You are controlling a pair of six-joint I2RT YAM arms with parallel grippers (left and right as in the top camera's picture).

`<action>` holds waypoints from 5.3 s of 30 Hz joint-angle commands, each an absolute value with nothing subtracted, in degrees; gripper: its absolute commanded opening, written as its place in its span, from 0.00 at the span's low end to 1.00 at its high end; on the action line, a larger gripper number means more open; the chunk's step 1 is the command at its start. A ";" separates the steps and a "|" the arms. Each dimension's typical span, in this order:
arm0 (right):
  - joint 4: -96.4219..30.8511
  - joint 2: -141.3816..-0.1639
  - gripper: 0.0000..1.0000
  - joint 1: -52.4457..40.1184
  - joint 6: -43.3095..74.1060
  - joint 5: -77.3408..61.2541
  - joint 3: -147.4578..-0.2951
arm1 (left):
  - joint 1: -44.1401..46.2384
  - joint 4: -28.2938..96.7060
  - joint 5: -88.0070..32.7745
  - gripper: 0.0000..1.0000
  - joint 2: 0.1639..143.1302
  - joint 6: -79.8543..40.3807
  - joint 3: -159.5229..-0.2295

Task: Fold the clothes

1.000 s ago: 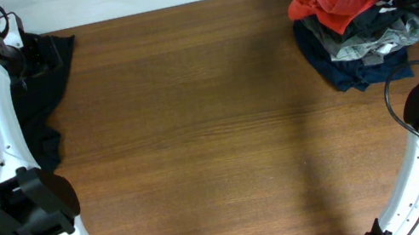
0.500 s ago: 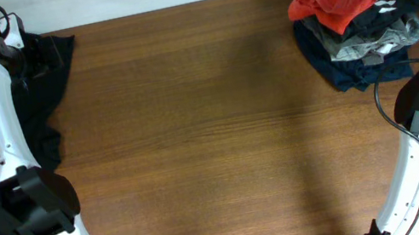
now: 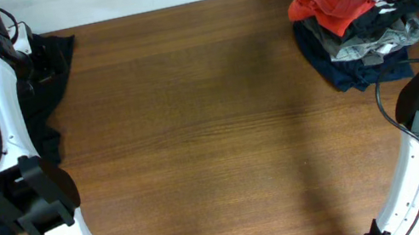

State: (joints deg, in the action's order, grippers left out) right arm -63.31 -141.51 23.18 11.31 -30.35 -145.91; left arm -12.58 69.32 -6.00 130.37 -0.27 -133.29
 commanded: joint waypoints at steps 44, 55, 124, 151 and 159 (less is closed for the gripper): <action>-73.12 -131.61 0.61 24.71 -1.61 -19.84 -160.13 | -12.36 66.43 -8.19 0.99 130.41 -0.47 -133.86; -58.94 -134.08 0.04 13.63 -8.16 -7.25 -148.90 | -12.36 65.98 -8.16 0.99 130.41 -0.47 -133.86; -97.30 -118.02 0.99 0.40 2.42 -30.83 -178.67 | -12.14 65.36 -8.14 0.99 130.43 -0.45 -133.86; -76.77 -93.69 0.98 -6.24 1.80 -3.55 -146.89 | -12.14 65.34 -8.14 0.99 130.43 -0.45 -133.86; -57.06 -69.01 0.99 -4.78 1.56 1.26 -107.31 | -12.14 65.36 -8.14 0.99 130.43 -0.45 -133.86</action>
State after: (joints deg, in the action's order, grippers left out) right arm -61.12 -76.58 -5.93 1.50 -1.85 -119.26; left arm -12.34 65.41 -7.44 130.37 -0.27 -133.29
